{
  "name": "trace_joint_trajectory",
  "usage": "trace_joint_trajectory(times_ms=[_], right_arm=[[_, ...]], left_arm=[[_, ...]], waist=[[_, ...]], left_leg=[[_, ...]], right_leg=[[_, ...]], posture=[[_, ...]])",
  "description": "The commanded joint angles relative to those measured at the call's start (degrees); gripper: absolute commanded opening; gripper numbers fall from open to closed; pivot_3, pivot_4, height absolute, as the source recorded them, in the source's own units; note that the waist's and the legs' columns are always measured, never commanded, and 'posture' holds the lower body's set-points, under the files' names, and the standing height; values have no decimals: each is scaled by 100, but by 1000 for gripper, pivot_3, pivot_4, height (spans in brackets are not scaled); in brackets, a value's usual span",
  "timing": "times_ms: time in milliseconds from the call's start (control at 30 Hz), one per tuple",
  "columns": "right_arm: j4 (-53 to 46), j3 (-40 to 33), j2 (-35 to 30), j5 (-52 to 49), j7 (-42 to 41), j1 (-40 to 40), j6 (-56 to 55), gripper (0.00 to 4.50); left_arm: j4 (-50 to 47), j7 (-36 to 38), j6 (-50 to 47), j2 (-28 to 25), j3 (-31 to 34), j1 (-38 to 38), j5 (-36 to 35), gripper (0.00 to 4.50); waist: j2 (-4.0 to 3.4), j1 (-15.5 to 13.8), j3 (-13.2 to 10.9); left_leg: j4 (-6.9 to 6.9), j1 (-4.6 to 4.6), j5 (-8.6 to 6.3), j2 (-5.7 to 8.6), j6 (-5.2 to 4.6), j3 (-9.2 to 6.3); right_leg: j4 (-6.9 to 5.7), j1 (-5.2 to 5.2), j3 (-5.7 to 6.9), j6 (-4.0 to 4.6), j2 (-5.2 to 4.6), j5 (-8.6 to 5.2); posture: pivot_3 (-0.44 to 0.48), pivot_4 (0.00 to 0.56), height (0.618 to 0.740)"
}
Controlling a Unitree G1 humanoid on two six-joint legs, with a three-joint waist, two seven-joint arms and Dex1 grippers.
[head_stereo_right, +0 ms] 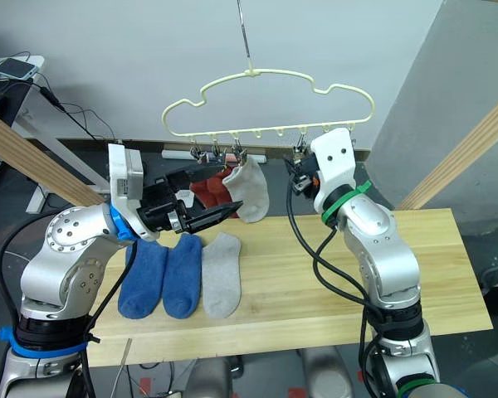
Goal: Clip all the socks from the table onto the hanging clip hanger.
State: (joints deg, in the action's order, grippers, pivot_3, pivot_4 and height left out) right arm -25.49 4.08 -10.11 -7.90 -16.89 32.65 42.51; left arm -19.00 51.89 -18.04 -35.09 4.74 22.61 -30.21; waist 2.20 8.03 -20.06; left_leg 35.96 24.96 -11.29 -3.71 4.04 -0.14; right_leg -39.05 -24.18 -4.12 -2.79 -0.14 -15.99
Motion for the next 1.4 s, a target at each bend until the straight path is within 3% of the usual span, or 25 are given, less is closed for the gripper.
trace_joint_trajectory(times_ms=[33, 1400], right_arm=[[-43, 84, 50, -17, 26, 137, -238, 1790], [510, 45, 172, 12, 424, 378, -888, 1790]], left_arm=[[-96, 36, 166, -16, 34, -69, 29, 3720], [-72, 9, 200, 47, -56, -120, 118, 3720]], waist=[[0, 1, 0], [0, 0, 0]], left_leg=[[0, 0, 0, 0, 0, -1], [1, 0, 0, 0, 0, -1]], right_leg=[[0, 0, 0, 0, 0, 0], [-3, 0, 1, 1, 0, 1]], posture=[[-238, 332, 732], [-233, 329, 732]])
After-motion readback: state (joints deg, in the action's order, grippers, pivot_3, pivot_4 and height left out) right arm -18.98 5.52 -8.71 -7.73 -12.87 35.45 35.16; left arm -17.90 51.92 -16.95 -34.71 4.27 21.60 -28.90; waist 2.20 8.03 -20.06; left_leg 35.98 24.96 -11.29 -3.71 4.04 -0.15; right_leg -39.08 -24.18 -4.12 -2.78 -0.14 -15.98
